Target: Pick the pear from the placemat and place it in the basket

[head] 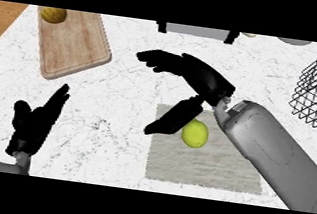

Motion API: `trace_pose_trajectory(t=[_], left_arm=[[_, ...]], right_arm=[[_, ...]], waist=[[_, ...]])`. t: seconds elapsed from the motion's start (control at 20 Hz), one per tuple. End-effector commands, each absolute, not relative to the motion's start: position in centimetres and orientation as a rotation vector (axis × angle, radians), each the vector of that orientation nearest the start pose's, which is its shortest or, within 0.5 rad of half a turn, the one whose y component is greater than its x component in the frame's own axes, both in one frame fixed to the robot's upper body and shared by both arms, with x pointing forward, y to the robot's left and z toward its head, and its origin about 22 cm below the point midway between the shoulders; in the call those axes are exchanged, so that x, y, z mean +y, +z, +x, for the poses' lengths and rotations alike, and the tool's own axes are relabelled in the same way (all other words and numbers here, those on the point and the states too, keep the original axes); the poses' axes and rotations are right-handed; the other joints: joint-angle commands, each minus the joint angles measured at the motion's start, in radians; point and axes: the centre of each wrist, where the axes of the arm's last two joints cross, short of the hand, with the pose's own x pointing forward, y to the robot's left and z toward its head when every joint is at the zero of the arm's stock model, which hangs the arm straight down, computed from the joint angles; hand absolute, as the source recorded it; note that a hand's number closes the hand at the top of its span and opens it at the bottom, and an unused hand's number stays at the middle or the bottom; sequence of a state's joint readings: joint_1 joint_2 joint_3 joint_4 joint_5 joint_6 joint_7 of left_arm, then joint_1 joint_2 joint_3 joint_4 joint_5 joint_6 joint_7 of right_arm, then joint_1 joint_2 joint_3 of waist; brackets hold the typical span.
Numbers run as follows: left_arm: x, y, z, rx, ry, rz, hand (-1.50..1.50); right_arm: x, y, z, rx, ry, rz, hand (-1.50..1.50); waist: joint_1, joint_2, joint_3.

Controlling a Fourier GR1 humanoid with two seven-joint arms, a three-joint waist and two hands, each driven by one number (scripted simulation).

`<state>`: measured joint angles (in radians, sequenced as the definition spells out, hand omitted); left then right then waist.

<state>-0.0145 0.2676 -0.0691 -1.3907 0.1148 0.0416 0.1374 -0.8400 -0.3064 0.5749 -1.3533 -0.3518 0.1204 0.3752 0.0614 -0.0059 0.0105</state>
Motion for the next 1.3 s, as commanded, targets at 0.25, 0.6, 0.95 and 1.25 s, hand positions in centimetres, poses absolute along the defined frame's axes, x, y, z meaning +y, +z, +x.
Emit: trace_pose_trajectory(t=[0.25, 0.6, 0.95, 1.25], left_arm=[[29.2, -5.2, 21.3, -1.041, -0.088, 0.136, 0.0], [28.8, -5.0, 21.2, -1.046, -0.09, 0.116, 0.0], [29.7, -4.5, 21.7, -1.052, -0.081, 0.131, 0.0], [28.5, -4.7, 20.9, -1.047, -0.085, 0.13, 0.0]], right_arm=[[-14.0, 28.0, 39.7, -1.353, 1.364, -0.075, -1.5], [-15.6, 31.3, 41.8, -1.068, 1.65, -0.004, -1.5], [-15.8, 34.0, 43.2, -0.922, 1.775, -0.006, -1.5], [-16.0, 32.4, 44.5, -0.936, 1.732, 0.064, -1.5]], waist=[[0.003, 0.024, -0.013], [0.008, 0.026, -0.014], [0.005, 0.028, -0.013], [0.0, 0.027, -0.011]])
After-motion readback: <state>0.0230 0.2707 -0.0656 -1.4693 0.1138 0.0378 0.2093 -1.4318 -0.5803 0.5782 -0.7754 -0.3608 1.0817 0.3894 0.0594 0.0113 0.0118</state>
